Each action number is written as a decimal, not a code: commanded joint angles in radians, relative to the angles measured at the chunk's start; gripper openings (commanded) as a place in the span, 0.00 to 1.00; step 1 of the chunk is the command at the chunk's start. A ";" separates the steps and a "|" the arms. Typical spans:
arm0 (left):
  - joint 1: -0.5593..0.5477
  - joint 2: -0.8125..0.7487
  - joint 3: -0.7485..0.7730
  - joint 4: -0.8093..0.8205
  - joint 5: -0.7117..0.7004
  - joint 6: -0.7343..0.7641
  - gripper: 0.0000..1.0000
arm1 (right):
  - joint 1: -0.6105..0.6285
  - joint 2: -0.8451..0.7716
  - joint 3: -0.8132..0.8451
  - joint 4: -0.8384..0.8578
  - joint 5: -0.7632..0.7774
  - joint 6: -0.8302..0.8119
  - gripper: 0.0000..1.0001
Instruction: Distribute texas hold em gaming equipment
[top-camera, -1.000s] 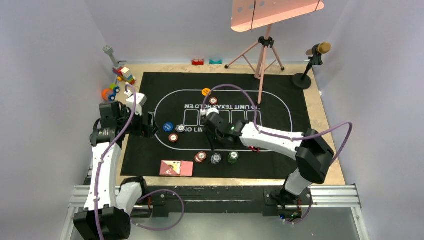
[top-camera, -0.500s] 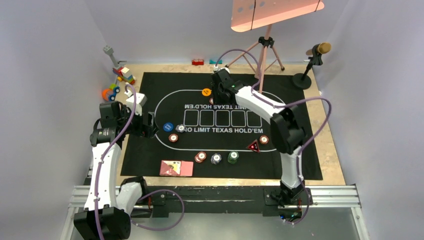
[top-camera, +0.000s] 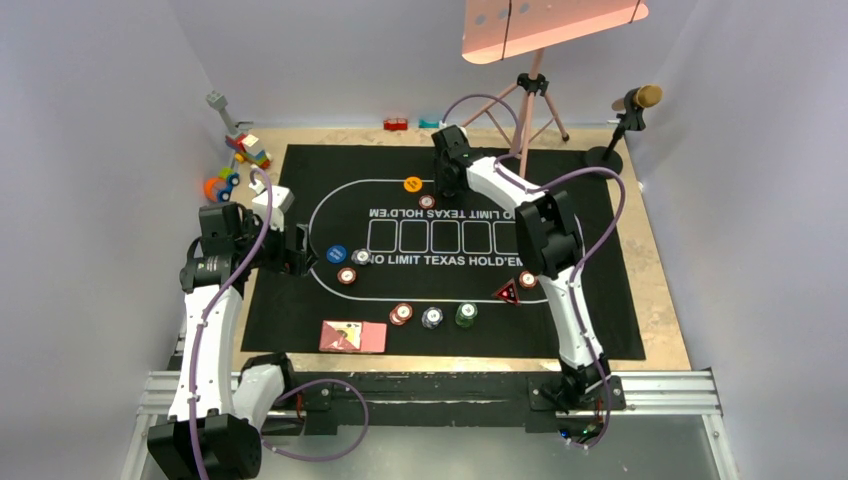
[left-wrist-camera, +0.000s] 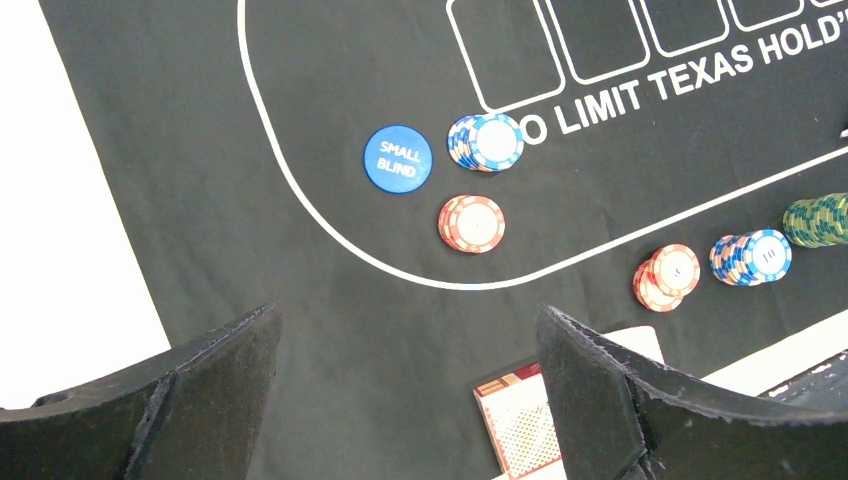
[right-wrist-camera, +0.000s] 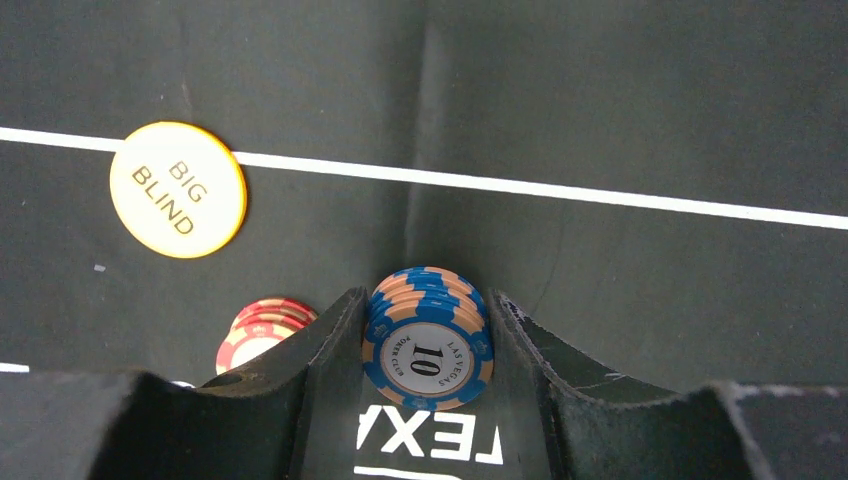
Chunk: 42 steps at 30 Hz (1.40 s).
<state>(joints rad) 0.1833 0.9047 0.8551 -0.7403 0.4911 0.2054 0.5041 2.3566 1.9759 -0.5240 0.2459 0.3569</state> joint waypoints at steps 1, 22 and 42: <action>0.009 -0.007 0.001 0.031 0.024 0.026 1.00 | 0.000 0.006 0.075 0.004 -0.009 -0.012 0.10; 0.009 -0.012 -0.001 0.030 0.026 0.028 1.00 | -0.001 0.040 0.116 -0.025 -0.073 -0.007 0.66; 0.010 -0.031 -0.006 0.034 0.027 0.030 1.00 | 0.328 -0.793 -0.858 0.205 -0.023 0.092 0.72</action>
<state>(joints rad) 0.1833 0.8928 0.8536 -0.7403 0.4934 0.2127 0.7422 1.6455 1.2911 -0.3569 0.2211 0.3862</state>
